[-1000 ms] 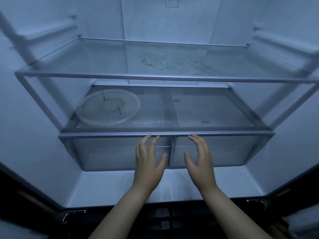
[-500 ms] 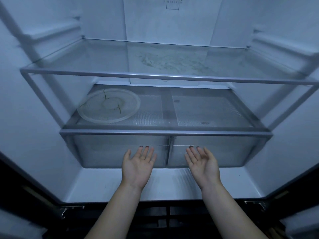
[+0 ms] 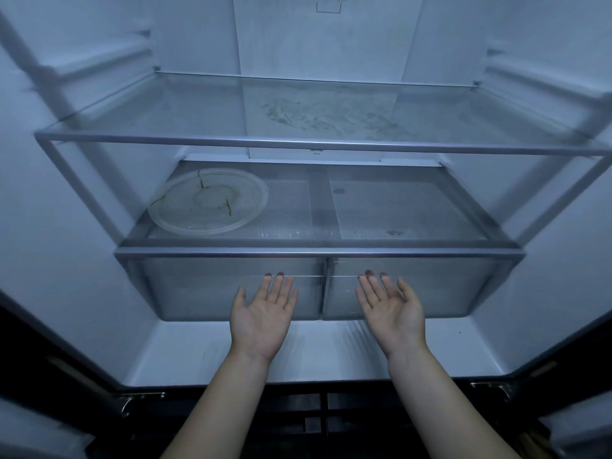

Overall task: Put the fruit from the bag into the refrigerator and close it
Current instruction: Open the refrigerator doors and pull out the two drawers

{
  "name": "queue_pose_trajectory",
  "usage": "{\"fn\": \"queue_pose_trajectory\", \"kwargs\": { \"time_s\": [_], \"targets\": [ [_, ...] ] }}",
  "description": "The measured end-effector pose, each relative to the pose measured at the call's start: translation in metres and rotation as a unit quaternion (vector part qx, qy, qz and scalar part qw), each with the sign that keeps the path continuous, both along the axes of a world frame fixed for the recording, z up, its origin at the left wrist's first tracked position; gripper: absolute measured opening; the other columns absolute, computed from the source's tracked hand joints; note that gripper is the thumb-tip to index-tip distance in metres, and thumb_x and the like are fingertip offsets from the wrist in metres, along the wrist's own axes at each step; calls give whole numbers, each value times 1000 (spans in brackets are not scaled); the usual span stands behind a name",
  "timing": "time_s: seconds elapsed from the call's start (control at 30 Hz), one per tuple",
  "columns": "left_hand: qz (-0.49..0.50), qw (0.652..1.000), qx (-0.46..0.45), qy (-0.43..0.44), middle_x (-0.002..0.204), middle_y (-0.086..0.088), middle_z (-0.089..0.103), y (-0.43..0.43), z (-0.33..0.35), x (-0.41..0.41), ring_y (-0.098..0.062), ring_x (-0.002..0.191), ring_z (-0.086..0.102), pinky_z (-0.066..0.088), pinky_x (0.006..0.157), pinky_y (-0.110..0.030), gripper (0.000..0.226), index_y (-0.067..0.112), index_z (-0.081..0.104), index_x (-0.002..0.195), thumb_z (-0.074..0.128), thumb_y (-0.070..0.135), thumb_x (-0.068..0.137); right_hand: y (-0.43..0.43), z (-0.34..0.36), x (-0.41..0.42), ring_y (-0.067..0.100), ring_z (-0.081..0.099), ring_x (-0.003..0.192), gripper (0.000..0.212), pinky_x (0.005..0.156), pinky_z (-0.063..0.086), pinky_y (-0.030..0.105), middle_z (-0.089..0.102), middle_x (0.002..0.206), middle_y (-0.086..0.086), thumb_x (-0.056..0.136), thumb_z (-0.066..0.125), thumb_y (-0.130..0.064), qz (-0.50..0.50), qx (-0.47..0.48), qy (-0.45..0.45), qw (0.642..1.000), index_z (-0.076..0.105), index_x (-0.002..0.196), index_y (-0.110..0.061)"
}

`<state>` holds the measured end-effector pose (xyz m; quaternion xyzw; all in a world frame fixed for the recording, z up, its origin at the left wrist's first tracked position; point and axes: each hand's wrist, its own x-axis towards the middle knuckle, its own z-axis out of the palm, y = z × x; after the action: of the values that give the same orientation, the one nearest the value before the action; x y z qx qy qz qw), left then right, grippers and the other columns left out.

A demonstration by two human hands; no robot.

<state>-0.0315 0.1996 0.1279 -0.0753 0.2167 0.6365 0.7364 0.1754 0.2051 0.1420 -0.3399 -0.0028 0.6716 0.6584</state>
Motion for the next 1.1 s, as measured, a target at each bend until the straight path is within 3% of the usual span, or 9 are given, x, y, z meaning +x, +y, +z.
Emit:
{"fn": "queue_pose_trajectory", "kwargs": {
  "time_s": [0.3,1.1],
  "targets": [
    [5,1000,-4,10,132,-13,53,-10,-1,3,-30,126,47,36,101,-45,50,7,53,121,33,47,98,-9,-1,4,32,51,122,29,107,37,44,56,126,18,96,44,-25,14,12,-20,1000,49,120,-7],
    [33,999,-4,22,132,-13,54,-72,4,18,-30,123,50,35,105,-46,50,7,52,126,37,44,97,-65,-5,17,28,59,114,15,105,38,43,61,124,15,92,48,-22,67,41,-9,997,55,102,-13]
  ]
}}
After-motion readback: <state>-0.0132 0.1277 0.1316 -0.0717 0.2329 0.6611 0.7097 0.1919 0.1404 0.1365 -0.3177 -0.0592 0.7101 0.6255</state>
